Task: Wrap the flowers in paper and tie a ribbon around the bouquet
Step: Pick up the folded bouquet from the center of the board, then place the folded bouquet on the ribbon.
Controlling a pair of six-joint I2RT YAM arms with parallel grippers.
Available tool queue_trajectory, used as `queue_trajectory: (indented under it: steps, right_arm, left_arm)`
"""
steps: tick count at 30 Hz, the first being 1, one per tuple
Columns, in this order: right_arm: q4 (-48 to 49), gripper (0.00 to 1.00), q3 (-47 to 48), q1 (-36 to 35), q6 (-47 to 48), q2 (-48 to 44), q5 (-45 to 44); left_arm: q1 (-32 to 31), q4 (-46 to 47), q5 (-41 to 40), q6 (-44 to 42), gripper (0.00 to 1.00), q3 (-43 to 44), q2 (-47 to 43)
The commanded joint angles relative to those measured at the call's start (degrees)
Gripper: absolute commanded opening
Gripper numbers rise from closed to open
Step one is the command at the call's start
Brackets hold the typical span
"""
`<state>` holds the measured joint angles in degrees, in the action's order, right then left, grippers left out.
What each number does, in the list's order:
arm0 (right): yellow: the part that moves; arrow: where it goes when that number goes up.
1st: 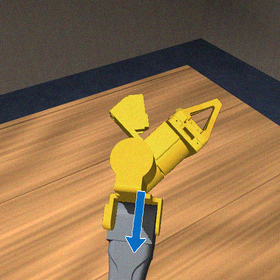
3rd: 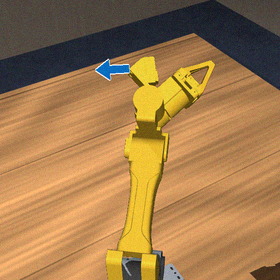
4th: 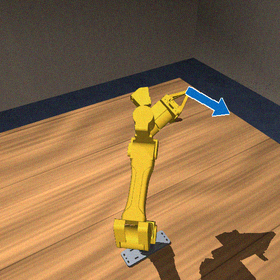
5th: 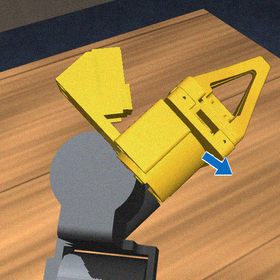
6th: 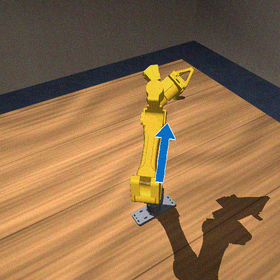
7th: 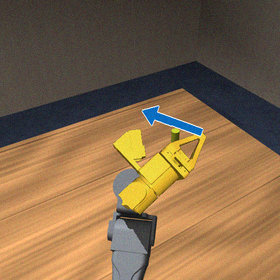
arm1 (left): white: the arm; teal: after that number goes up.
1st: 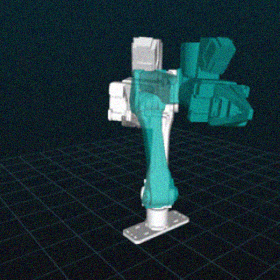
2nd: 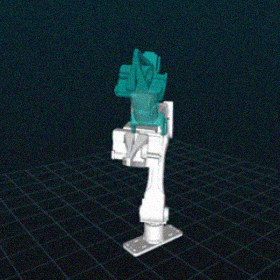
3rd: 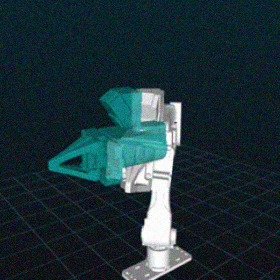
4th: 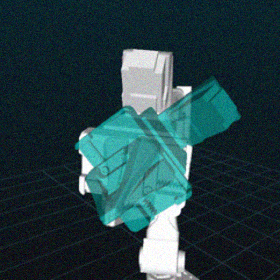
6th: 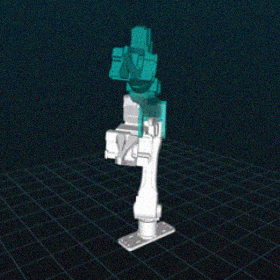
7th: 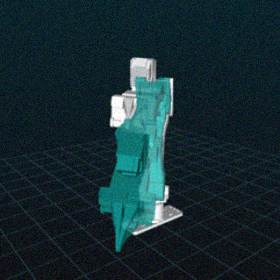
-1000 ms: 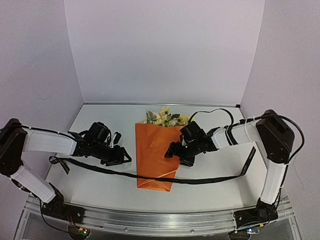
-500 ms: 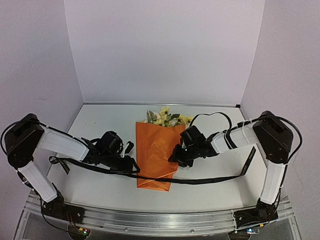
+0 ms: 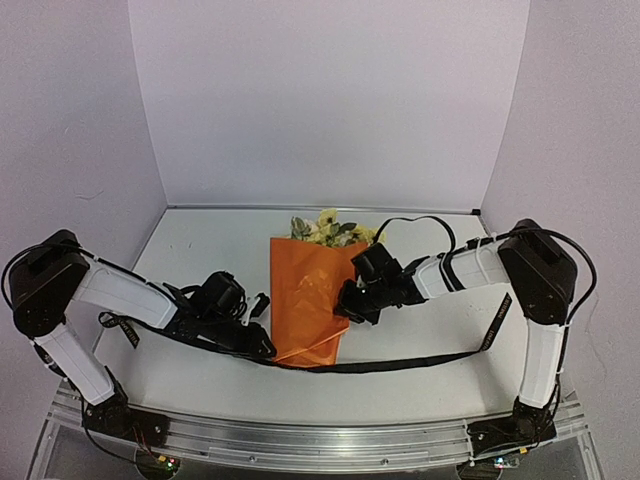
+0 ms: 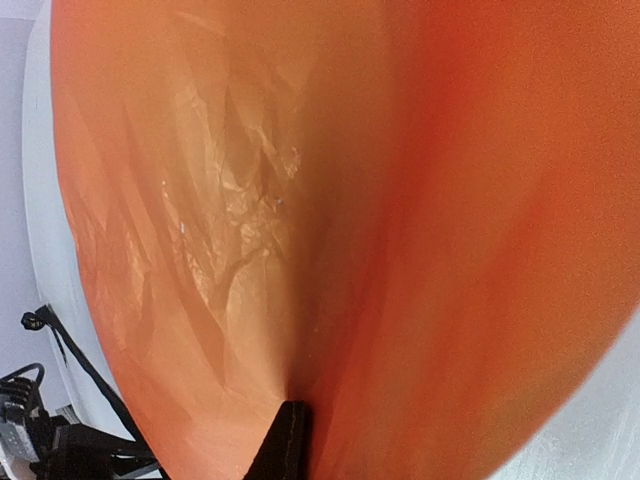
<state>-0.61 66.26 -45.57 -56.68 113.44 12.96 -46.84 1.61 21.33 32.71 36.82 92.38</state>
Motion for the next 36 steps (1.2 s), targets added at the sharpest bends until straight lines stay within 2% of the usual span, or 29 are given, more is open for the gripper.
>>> queue_trajectory:
  steps: [1,5,9,17,31,36]
  right_arm:
    - [-4.1,0.08,4.4,0.7,1.2,1.2,-2.7]
    - [-8.3,0.05,6.9,1.2,0.4,1.0,-2.7]
    - [-13.5,0.00,8.9,1.4,-2.7,0.3,-1.9]
    - [-17.4,0.00,8.6,1.3,-13.3,-1.8,0.3]
    - [-20.0,0.00,7.5,1.1,-21.3,-6.8,0.7]
    - [-19.1,0.00,5.5,0.7,-24.3,-8.0,0.4]
  left_arm:
    - [-0.5,0.9,0.6,-1.2,0.28,-1.0,-2.6]
    - [-0.5,0.6,-1.2,-0.5,0.29,-1.5,-3.6]
    - [-0.5,0.2,-4.8,0.9,0.39,-1.5,-6.6]
    - [-0.5,-5.2,-9.1,1.6,0.47,0.6,-13.0]
    - [-0.6,-6.8,-7.2,3.5,0.37,-2.2,-14.7]
    - [-0.5,-7.3,-5.0,4.5,0.29,-3.2,-14.4]
